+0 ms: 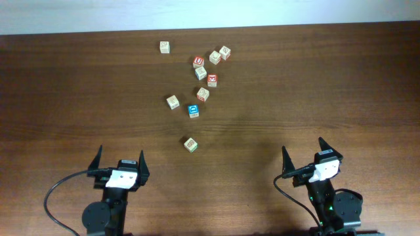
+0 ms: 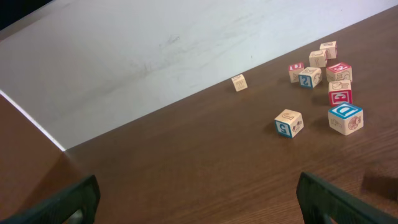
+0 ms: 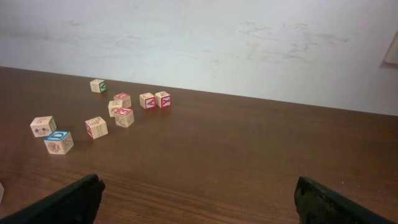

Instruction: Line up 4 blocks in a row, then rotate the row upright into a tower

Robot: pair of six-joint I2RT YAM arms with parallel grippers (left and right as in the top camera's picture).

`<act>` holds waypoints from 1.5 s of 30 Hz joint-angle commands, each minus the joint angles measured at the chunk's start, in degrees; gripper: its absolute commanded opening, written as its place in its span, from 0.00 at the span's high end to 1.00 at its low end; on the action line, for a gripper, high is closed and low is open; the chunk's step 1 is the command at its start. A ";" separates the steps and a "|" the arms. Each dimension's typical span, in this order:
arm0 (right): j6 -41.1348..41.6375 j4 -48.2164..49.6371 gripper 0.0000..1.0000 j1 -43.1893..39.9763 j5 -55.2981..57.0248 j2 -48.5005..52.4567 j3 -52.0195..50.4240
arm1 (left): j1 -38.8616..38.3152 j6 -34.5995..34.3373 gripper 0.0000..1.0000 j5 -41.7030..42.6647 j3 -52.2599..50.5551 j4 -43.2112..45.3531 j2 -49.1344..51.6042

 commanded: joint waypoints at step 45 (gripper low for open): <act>14.29 -35.34 0.12 2.16 -24.85 90.55 65.11 | -16.06 -30.95 0.38 3.43 63.93 -35.08 90.75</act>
